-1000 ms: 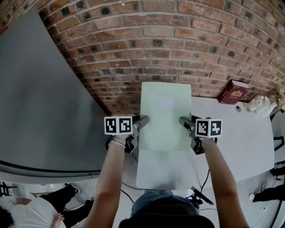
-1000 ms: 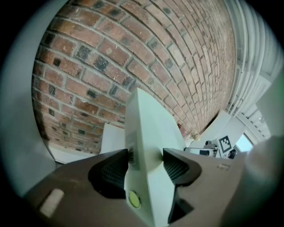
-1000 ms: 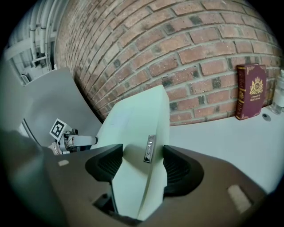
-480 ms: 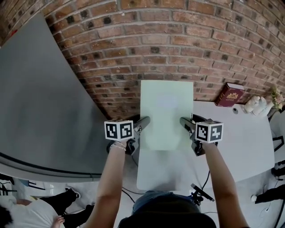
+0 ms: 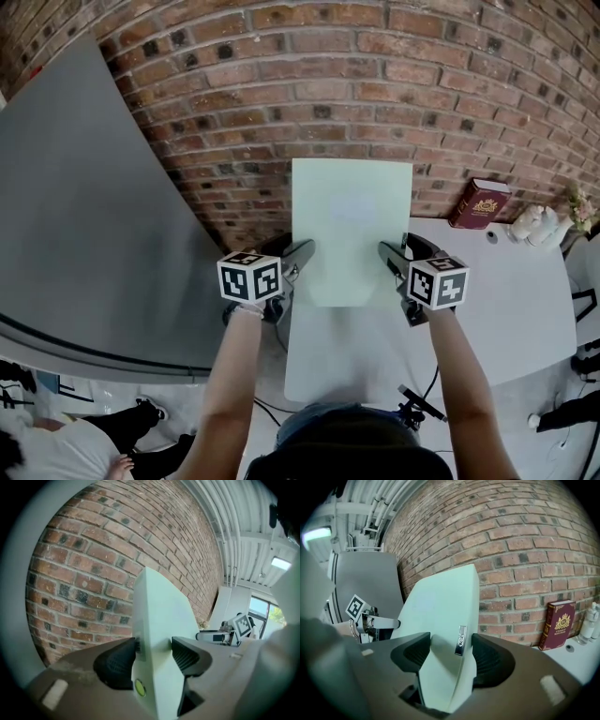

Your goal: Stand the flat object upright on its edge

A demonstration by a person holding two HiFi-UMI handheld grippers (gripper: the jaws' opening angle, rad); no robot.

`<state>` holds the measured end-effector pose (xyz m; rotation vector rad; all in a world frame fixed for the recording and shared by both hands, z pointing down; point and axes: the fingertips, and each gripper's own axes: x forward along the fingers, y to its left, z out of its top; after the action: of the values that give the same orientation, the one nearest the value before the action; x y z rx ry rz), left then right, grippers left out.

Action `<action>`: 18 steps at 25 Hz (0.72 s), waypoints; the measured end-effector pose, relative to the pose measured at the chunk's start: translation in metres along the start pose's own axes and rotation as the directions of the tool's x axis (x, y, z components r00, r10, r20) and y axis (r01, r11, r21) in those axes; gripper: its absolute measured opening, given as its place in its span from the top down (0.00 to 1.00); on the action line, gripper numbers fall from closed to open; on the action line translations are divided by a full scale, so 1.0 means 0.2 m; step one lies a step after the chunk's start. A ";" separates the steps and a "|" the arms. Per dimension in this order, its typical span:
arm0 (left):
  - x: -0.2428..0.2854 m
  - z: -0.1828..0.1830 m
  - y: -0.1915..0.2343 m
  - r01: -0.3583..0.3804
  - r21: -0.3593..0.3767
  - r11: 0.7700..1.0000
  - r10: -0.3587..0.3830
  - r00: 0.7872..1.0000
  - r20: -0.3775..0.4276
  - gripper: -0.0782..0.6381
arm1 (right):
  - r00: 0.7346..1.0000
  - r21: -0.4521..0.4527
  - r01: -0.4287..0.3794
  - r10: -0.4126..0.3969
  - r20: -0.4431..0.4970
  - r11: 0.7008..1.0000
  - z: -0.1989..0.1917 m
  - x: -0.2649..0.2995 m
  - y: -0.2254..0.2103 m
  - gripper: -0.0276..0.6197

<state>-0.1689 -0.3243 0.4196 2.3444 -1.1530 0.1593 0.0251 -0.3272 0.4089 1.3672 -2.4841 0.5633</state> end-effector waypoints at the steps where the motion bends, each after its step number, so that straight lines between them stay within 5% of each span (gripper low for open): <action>1: 0.00 0.02 -0.01 0.000 0.017 1.000 0.000 1.000 0.009 0.54 | 1.000 -0.016 0.005 -0.005 0.012 1.000 0.02 -0.01 0.00 0.53; 18: 0.04 0.10 -0.01 -0.076 0.208 0.975 0.068 0.997 0.047 0.55 | 0.991 -0.195 0.104 -0.087 0.098 0.975 0.12 0.02 -0.02 0.54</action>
<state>-0.1642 -0.3382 0.4040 2.4986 -1.2971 0.2738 0.0254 -0.3427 0.3892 1.4507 -2.4487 0.2299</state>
